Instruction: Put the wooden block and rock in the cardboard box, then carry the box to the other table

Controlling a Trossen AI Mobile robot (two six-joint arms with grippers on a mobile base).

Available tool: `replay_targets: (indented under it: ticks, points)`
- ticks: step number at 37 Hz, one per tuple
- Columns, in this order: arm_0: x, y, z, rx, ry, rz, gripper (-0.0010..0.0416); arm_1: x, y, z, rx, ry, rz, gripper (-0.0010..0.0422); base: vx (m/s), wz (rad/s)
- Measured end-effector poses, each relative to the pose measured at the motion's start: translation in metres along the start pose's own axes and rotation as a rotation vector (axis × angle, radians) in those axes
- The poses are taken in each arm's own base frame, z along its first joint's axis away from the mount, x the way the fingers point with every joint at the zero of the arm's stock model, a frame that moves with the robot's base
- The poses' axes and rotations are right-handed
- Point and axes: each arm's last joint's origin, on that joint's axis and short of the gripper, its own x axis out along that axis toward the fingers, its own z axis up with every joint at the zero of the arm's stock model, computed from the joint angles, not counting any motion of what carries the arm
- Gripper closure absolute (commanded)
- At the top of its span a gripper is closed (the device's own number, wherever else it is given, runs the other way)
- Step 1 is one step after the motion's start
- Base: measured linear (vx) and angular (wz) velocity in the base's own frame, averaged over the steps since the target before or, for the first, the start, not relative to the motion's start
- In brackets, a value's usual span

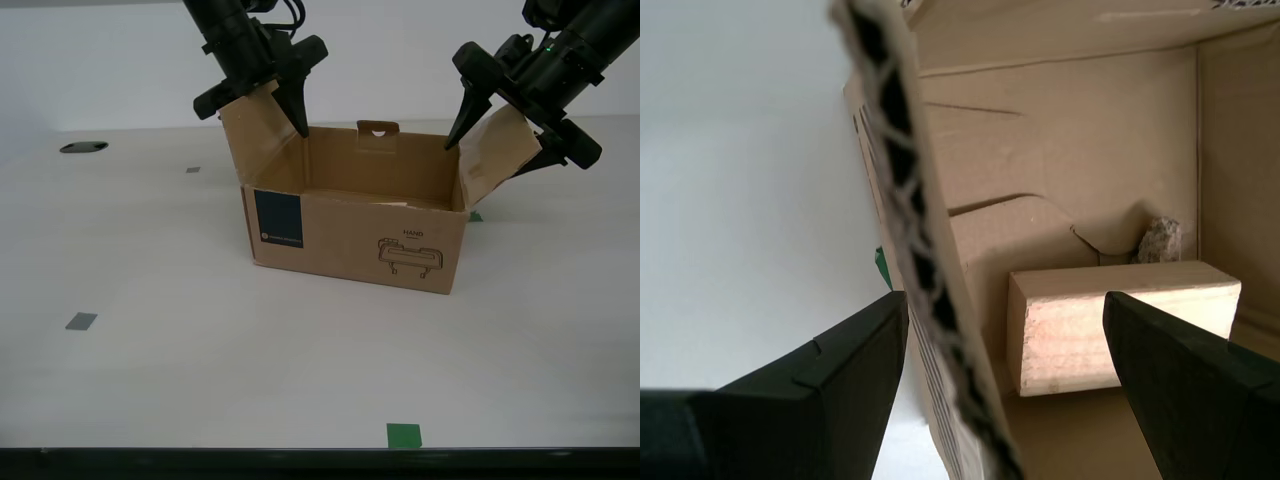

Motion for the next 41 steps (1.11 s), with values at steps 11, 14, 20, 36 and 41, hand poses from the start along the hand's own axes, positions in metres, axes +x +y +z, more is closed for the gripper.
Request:
replay_targets:
  ticks: [11, 14, 20, 36, 41]
  points:
    - [0.0011, 0.0031, -0.0005, -0.014, -0.005, 0.005, 0.0051, 0.0005, -0.0004, 0.0020, 0.009, -0.020, -0.001, 0.0149, 0.000, 0.000]
    - [0.0010, 0.0038, -0.0012, -0.014, -0.001, 0.004, 0.0051, 0.0005, 0.0000, 0.0022, 0.010, -0.023, 0.013, 0.0149, 0.000, 0.000]
    - [-0.0002, 0.0050, -0.0018, -0.013, -0.001, 0.008, 0.0051, 0.0002, 0.0009, 0.0021, 0.010, -0.024, 0.048, 0.0149, 0.000, 0.000]
    - [-0.0004, 0.0078, -0.0029, -0.010, 0.032, 0.095, 0.0051, 0.0001, 0.0006, 0.0029, 0.013, -0.032, 0.047, 0.0164, 0.000, 0.000]
    - [-0.0004, 0.0077, -0.0028, -0.009, 0.032, 0.095, 0.0055, 0.0001, 0.0006, 0.0030, 0.014, -0.034, 0.047, 0.0200, 0.000, 0.000]
